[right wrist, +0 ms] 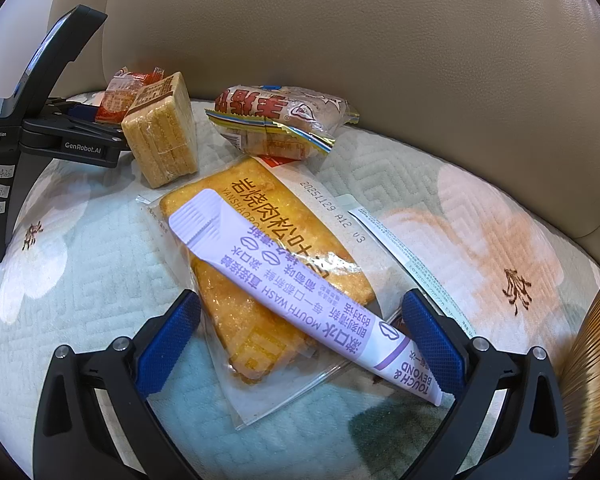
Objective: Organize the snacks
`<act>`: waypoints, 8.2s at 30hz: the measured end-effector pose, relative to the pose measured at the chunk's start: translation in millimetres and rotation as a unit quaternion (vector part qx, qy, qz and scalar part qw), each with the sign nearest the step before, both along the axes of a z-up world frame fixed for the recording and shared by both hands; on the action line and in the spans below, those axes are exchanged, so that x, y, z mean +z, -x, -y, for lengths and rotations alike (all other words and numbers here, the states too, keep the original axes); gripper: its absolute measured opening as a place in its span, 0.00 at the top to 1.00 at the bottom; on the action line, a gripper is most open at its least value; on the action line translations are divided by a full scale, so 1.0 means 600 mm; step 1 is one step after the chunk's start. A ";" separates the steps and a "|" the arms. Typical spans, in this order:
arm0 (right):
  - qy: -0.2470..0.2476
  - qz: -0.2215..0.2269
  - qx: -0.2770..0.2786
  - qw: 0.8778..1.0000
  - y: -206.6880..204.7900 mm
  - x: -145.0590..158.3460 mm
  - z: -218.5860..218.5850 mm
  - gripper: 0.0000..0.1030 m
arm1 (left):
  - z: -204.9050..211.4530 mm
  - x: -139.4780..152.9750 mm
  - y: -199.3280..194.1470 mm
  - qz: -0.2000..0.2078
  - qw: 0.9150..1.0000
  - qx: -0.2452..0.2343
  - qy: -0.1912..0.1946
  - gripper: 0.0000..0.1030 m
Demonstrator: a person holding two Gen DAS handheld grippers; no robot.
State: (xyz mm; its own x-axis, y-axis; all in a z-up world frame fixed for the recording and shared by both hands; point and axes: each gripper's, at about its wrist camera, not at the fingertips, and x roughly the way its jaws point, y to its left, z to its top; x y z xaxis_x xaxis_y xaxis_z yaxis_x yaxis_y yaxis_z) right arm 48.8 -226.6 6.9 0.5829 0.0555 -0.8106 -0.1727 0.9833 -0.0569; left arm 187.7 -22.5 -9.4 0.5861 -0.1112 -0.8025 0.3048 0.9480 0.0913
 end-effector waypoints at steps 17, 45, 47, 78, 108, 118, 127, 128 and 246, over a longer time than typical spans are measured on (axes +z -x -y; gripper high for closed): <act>0.000 0.000 0.001 1.000 0.000 0.000 0.000 0.05 | 0.001 0.000 0.000 0.001 1.000 0.000 0.000 0.03; 0.001 0.000 0.002 1.000 0.000 0.000 -0.001 0.05 | 0.000 0.000 0.001 0.001 1.000 0.001 0.000 0.03; 0.001 0.000 0.002 1.000 0.000 0.000 0.000 0.05 | 0.000 0.000 0.001 0.002 1.000 0.001 0.000 0.03; 0.001 0.000 0.002 1.000 0.000 -0.001 0.000 0.05 | 0.000 0.000 0.001 0.002 1.000 0.001 0.000 0.03; 0.001 0.000 0.003 1.000 0.000 -0.001 -0.001 0.05 | 0.000 0.000 0.001 0.003 1.000 0.001 0.000 0.03; 0.001 0.000 0.003 1.000 0.000 0.000 0.000 0.05 | 0.000 0.000 0.001 0.003 1.000 0.001 0.000 0.03; 0.003 0.001 0.005 1.000 0.000 -0.002 -0.001 0.05 | 0.000 0.002 0.001 0.004 1.000 0.002 0.001 0.03; 0.001 0.001 0.004 1.000 0.000 -0.003 -0.001 0.05 | 0.000 0.002 0.002 0.004 1.000 0.001 0.001 0.03; -0.028 -0.124 -0.001 0.992 -0.116 0.067 0.026 0.05 | 0.032 0.096 0.025 -0.155 0.972 0.092 0.153 0.03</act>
